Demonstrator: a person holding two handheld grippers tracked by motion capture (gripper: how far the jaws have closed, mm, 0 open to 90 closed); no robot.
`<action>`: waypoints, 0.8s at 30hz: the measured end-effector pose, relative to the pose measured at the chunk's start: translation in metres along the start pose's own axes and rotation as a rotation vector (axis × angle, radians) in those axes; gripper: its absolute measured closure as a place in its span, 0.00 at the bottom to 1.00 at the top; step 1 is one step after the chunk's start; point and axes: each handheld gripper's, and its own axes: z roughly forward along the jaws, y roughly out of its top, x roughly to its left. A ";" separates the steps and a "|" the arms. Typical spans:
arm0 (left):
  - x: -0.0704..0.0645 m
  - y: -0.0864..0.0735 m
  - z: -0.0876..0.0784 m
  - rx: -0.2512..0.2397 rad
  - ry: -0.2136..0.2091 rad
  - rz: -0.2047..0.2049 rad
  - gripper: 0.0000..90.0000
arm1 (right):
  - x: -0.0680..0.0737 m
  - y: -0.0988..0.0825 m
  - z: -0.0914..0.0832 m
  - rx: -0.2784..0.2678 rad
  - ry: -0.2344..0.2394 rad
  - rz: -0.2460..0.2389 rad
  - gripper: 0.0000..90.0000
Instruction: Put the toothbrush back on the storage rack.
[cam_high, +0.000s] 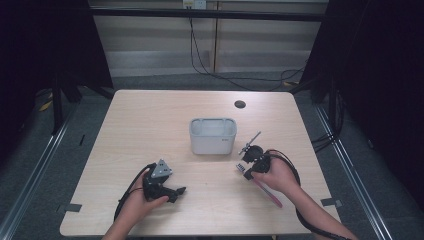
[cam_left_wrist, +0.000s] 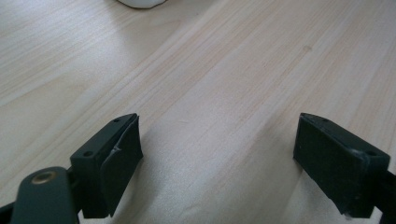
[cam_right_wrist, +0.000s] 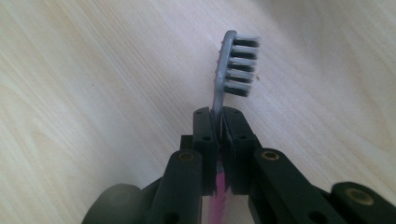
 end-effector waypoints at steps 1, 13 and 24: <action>0.000 0.000 0.000 0.000 0.000 0.000 0.16 | -0.001 -0.001 -0.003 -0.015 0.007 0.005 0.94; 0.000 0.000 0.000 0.000 0.000 0.000 0.16 | -0.007 -0.005 -0.039 -0.186 0.036 0.043 0.94; 0.000 0.000 0.000 0.000 0.000 0.000 0.16 | -0.011 -0.006 -0.065 -0.343 0.049 0.064 0.94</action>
